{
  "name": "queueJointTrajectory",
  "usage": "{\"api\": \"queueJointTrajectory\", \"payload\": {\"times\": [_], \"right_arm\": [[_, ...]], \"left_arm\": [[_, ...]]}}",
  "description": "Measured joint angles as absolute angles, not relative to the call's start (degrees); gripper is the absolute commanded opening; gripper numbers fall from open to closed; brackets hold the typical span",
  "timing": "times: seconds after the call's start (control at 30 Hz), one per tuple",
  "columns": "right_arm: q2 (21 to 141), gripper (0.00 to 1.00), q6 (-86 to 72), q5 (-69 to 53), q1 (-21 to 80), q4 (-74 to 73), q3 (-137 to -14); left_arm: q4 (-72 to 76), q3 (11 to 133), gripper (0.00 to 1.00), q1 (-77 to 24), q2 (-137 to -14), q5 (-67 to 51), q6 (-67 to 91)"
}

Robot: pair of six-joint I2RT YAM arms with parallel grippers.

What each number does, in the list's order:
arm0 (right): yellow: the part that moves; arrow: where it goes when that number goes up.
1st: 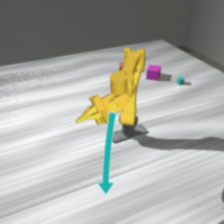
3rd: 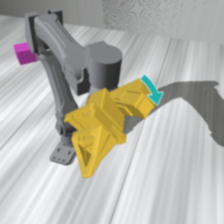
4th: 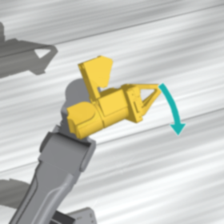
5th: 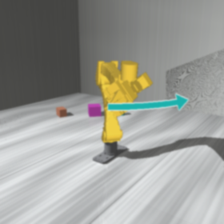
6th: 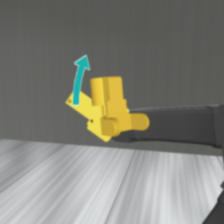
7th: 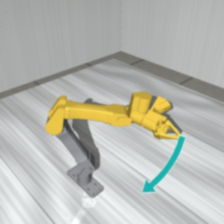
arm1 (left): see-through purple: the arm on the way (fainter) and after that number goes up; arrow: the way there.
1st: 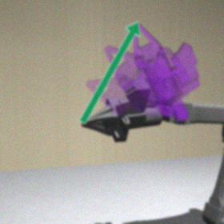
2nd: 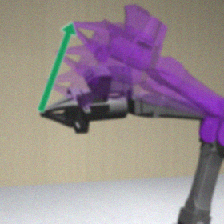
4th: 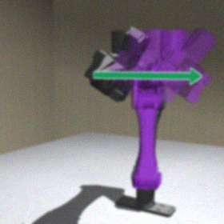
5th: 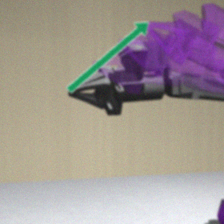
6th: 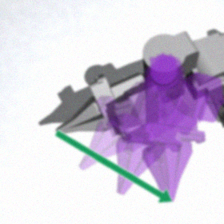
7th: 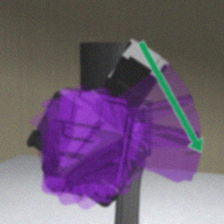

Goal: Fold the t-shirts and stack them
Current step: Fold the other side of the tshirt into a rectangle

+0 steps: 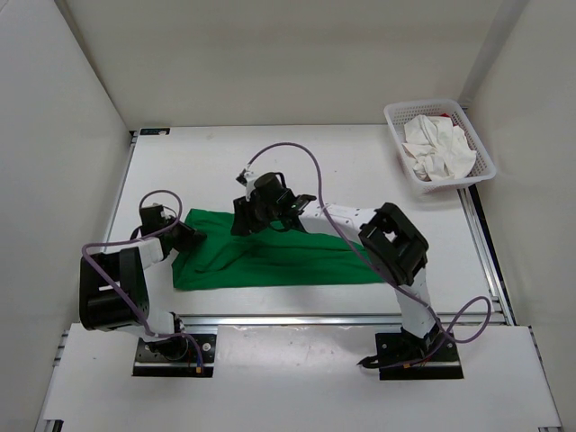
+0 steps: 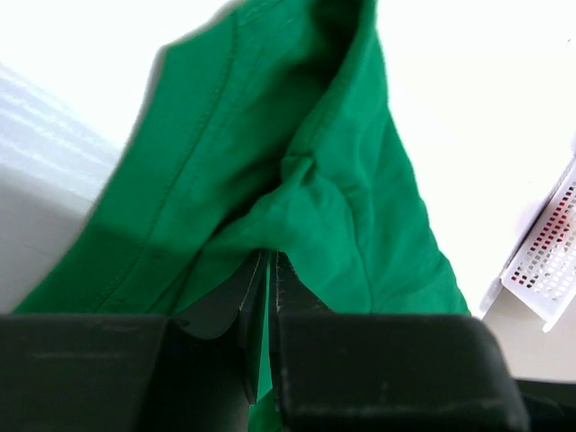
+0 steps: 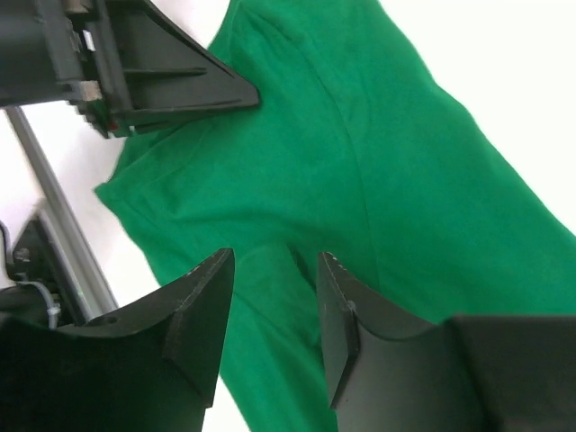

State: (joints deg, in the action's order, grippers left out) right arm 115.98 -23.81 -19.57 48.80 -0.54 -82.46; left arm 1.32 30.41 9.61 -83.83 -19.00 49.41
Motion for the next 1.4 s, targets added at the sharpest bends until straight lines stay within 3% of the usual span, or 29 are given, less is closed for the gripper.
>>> {"api": "queueJointTrajectory", "payload": {"times": [0.23, 0.4, 0.6, 0.73, 0.8, 1.07, 1.13, 1.3, 1.4], "right_arm": [[123.20, 0.40, -21.34, -19.29, 50.72, -5.69, -89.80], [124.07, 0.34, -20.71, -19.00, 51.33, -7.73, -90.52], [124.07, 0.38, -20.67, -18.65, 52.21, -7.66, -89.47], [124.07, 0.10, -20.03, -18.24, 53.10, -8.29, -88.77], [124.07, 0.06, -19.59, -17.61, 53.52, -8.32, -88.77], [116.90, 0.08, -19.25, -14.35, 55.99, -5.13, -76.31], [114.37, 0.12, -19.11, -13.80, 56.93, -4.45, -72.90], [110.56, 0.36, -18.72, -12.60, 58.81, -3.22, -68.05], [109.14, 0.38, -18.26, -11.88, 59.22, -3.14, -66.52]], "left_arm": [[2.46, 29.50, 0.17, 10.83, -83.90, -19.99, 49.45], [3.11, 29.45, 0.16, 10.79, -83.90, -20.01, 49.45], [3.62, 29.23, 0.16, 10.61, -83.90, -20.01, 49.58], [3.75, 29.19, 0.15, 10.55, -83.90, -20.01, 49.58], [3.75, 29.19, 0.15, 10.55, -83.90, -20.01, 49.58], [4.12, 29.19, 0.14, 10.74, -84.05, -19.99, 49.60], [4.12, 29.19, 0.15, 10.81, -84.18, -19.99, 49.60], [4.12, 29.21, 0.14, 11.38, -84.75, -19.99, 49.60], [3.84, 29.21, 0.13, 11.60, -85.21, -20.01, 49.63]]}}
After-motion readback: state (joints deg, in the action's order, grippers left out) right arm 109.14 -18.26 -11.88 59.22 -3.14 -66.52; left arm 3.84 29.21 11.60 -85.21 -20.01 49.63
